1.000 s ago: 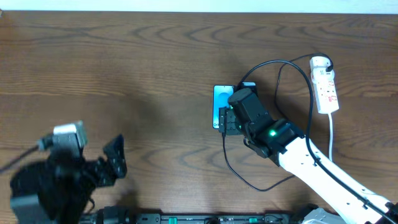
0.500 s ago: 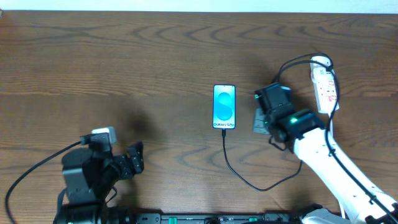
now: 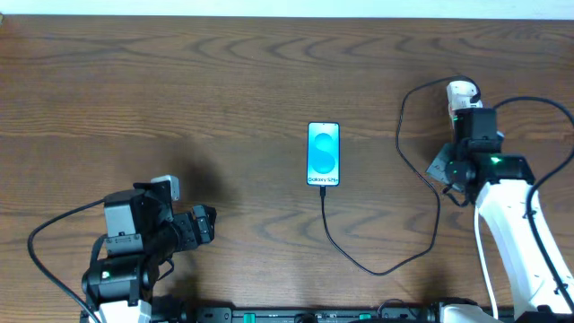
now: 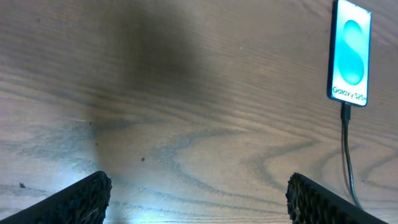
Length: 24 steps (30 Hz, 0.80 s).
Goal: Plug charger to phone and switch on socket
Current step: 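Release the phone and retract the left gripper toward its base, then move the right gripper over the power strip's orange switch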
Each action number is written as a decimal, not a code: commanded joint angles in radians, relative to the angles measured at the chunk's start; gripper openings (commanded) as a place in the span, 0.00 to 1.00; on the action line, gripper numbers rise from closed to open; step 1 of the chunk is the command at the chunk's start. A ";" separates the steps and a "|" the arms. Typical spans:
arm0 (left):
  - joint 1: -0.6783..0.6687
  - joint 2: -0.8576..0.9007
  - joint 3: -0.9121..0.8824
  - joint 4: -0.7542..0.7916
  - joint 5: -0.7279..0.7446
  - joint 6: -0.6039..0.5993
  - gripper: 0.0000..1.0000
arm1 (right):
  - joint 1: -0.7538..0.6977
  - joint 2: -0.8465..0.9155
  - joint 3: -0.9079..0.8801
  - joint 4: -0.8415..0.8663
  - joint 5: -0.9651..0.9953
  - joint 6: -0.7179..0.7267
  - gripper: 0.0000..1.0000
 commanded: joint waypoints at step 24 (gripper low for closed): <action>-0.079 -0.559 0.007 0.002 0.015 0.013 0.91 | -0.091 -0.017 0.008 0.126 -0.103 0.053 0.07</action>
